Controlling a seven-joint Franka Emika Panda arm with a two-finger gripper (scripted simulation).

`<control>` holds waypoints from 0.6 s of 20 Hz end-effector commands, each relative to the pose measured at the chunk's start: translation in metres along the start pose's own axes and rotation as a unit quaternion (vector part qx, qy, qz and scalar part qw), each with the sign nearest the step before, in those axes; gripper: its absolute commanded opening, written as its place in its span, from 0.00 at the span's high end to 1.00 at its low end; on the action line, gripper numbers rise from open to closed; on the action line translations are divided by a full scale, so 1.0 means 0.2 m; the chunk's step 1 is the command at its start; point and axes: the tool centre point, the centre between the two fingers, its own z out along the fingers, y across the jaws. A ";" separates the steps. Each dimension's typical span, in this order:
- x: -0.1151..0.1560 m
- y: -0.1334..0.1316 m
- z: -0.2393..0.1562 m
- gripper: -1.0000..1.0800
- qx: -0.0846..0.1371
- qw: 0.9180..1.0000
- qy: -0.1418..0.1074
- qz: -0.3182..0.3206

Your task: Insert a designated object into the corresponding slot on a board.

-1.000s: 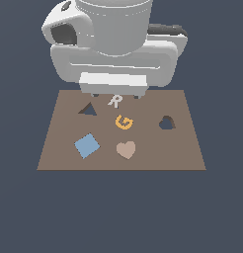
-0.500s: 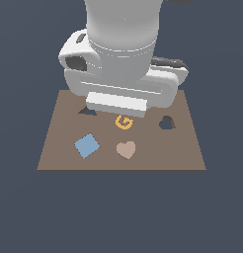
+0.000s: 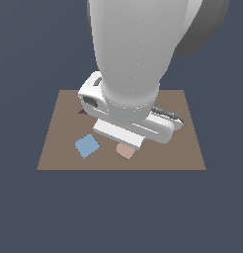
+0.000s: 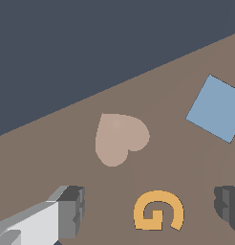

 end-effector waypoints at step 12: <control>0.13 -0.07 0.22 0.04 0.003 0.995 -0.006 0.098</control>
